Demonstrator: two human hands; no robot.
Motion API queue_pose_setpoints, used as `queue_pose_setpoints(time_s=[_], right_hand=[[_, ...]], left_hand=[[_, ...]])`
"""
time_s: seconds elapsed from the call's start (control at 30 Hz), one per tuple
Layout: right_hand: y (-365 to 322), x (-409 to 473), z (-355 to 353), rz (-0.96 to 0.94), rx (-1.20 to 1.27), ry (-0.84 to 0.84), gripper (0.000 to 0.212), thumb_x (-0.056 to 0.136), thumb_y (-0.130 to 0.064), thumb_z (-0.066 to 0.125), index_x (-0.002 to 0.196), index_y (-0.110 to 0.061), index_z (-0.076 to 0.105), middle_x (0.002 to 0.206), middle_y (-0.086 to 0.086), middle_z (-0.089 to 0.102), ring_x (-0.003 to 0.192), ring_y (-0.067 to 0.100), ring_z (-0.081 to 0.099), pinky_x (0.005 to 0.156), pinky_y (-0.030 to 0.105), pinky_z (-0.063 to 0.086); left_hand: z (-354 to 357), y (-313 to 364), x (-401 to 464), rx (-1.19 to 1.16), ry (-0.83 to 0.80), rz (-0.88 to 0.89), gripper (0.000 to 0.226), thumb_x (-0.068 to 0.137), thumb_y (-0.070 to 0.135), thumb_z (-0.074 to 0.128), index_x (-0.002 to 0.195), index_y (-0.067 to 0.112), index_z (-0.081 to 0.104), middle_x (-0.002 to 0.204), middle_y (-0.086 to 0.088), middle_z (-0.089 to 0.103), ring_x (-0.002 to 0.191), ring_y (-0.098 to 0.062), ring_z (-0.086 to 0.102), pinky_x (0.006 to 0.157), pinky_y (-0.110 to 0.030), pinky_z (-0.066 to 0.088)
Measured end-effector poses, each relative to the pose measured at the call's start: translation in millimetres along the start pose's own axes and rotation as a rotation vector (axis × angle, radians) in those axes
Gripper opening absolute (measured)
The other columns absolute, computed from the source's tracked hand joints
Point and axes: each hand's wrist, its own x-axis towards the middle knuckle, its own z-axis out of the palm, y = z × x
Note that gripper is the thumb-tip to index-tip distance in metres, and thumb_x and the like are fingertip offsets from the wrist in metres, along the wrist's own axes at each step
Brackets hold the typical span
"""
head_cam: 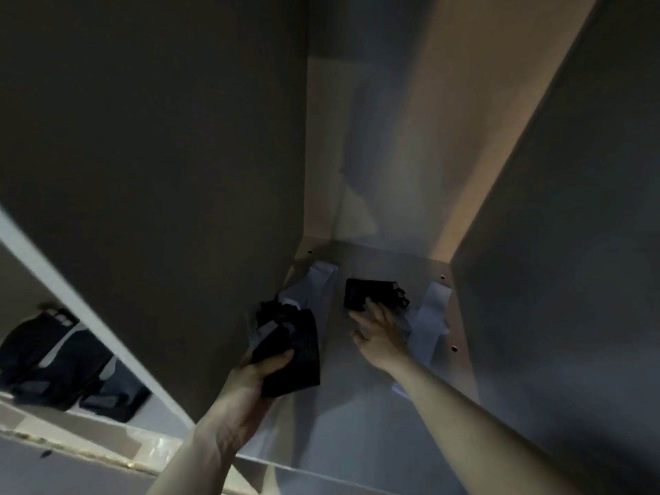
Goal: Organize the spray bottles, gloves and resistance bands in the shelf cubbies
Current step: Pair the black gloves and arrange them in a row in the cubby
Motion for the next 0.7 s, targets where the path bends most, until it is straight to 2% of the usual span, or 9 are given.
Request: queue_pose_setpoints(time_s=[0.17, 0.23, 0.3, 0.4, 0.5, 0.53, 0.6, 0.67, 0.7], right_hand=[[5, 35, 10, 0.034, -0.110, -0.115, 0.045, 0.098, -0.034, 0.036, 0.143, -0.036, 0.035, 0.161, 0.000, -0.007, 0.147, 0.027, -0.008, 0.119, 0.043, 0.006], [7, 39, 11, 0.043, -0.163, -0.147, 0.046, 0.098, -0.035, 0.033, 0.144, -0.038, 0.031, 0.161, 0.001, -0.008, 0.147, 0.031, -0.002, 0.118, 0.044, 0.011], [8, 38, 11, 0.040, -0.245, -0.138, 0.047, 0.099, -0.033, 0.030, 0.146, -0.035, 0.028, 0.161, -0.001, -0.002, 0.144, 0.032, 0.008, 0.114, 0.045, 0.017], [5, 29, 5, 0.018, -0.283, -0.045, 0.047, 0.098, -0.029, 0.029, 0.145, -0.026, 0.030, 0.160, -0.006, 0.010, 0.139, 0.028, 0.018, 0.109, 0.040, 0.021], [5, 17, -6, -0.021, -0.178, 0.226, 0.047, 0.095, -0.033, 0.026, 0.140, -0.032, 0.041, 0.153, -0.011, 0.032, 0.131, 0.025, 0.032, 0.100, 0.036, 0.026], [5, 15, -10, -0.033, -0.099, 0.289, 0.045, 0.095, -0.033, 0.029, 0.137, -0.033, 0.045, 0.148, -0.011, 0.040, 0.128, 0.026, 0.038, 0.099, 0.035, 0.029], [-1, 6, -24, 0.037, 0.332, 0.319, 0.036, 0.098, -0.025, 0.042, 0.131, -0.025, 0.054, 0.137, -0.001, 0.054, 0.125, 0.021, 0.048, 0.101, 0.028, 0.039], [-13, -11, -43, 0.181, 0.903, 0.323, 0.031, 0.097, -0.014, 0.048, 0.126, -0.011, 0.058, 0.113, 0.009, 0.066, 0.099, 0.004, 0.062, 0.081, 0.009, 0.047], [-18, -20, -55, 0.216, 1.089, 0.330, 0.029, 0.097, -0.012, 0.049, 0.123, -0.008, 0.060, 0.100, 0.008, 0.068, 0.082, -0.001, 0.065, 0.075, 0.008, 0.048]], left_hand=[[-3, 14, 10, -0.172, -0.117, -0.120, 0.040, 0.074, 0.025, 0.061, 0.107, 0.006, 0.072, 0.108, -0.015, 0.072, 0.086, -0.022, 0.073, 0.069, -0.032, 0.061], [0, 15, 19, -0.192, -0.087, -0.134, 0.044, 0.082, 0.031, 0.053, 0.116, 0.008, 0.066, 0.114, -0.013, 0.070, 0.087, -0.021, 0.073, 0.077, -0.034, 0.059], [7, 15, 27, -0.214, -0.048, -0.134, 0.049, 0.081, 0.034, 0.052, 0.121, 0.007, 0.062, 0.108, -0.010, 0.072, 0.083, -0.020, 0.073, 0.081, -0.035, 0.057], [19, 12, 35, -0.266, -0.039, -0.138, 0.048, 0.088, 0.035, 0.048, 0.126, 0.007, 0.057, 0.101, -0.011, 0.074, 0.082, -0.022, 0.073, 0.085, -0.036, 0.054], [30, 13, 34, -0.275, -0.069, -0.197, 0.049, 0.088, 0.035, 0.049, 0.127, 0.007, 0.057, 0.112, -0.014, 0.068, 0.092, -0.026, 0.068, 0.089, -0.038, 0.050], [32, 14, 33, -0.275, -0.083, -0.223, 0.052, 0.085, 0.037, 0.051, 0.128, 0.008, 0.057, 0.116, -0.015, 0.067, 0.095, -0.027, 0.067, 0.088, -0.039, 0.052], [33, 18, 30, -0.267, -0.114, -0.267, 0.056, 0.083, 0.039, 0.053, 0.130, 0.009, 0.056, 0.124, -0.015, 0.063, 0.100, -0.028, 0.068, 0.086, -0.039, 0.056], [33, 20, 25, -0.283, -0.149, -0.288, 0.062, 0.078, 0.037, 0.065, 0.132, 0.010, 0.054, 0.128, -0.017, 0.061, 0.105, -0.028, 0.067, 0.083, -0.044, 0.057], [33, 21, 23, -0.291, -0.170, -0.290, 0.063, 0.075, 0.034, 0.069, 0.131, 0.009, 0.054, 0.123, -0.018, 0.064, 0.102, -0.028, 0.068, 0.077, -0.046, 0.059]])
